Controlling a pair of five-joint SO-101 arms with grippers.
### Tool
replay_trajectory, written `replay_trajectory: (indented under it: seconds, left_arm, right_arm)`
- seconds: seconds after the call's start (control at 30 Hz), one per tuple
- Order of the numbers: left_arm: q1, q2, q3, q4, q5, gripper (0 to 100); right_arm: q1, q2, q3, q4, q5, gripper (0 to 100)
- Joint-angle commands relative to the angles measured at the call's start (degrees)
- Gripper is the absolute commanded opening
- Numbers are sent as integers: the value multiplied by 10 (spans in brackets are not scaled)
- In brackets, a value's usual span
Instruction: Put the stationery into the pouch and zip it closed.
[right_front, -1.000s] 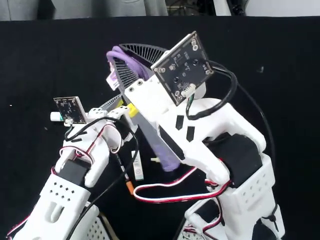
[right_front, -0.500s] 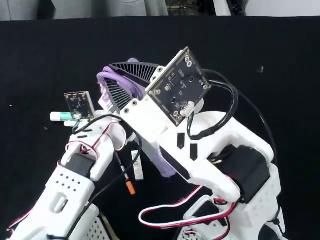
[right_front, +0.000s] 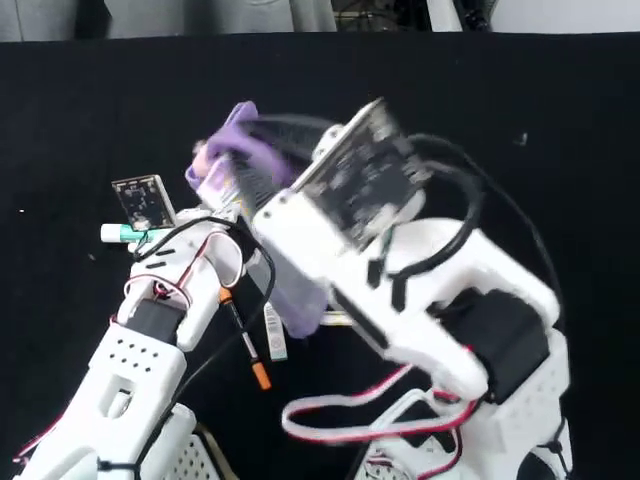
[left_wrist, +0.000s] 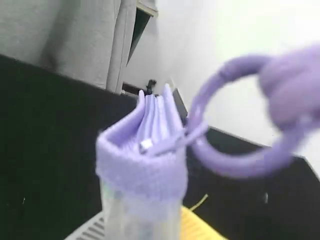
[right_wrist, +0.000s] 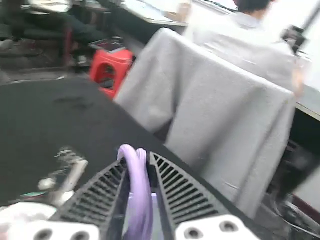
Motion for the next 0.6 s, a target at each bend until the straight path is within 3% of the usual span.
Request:
replay_trajectory:
  seconds: [0.0, 0.17, 0.3, 0.4, 0.57]
  left_arm:
    - [-7, -91, -27, -6, -27, 30]
    - [20, -277, 25, -4, -158, 27]
    - [106, -442, 73, 57, -239, 27]
    - [171, -498, 64, 148, -261, 27]
    - [168, -478, 31, 207, -261, 27]
  right_arm:
    - [103, -10, -23, -46, 6, 25]
    - [176, -15, -7, -84, 6, 25]
    - [209, -10, 4, -108, 6, 25]
    - [245, -15, 26, -147, 6, 25]
    - [317, -10, 77, -235, 6, 25]
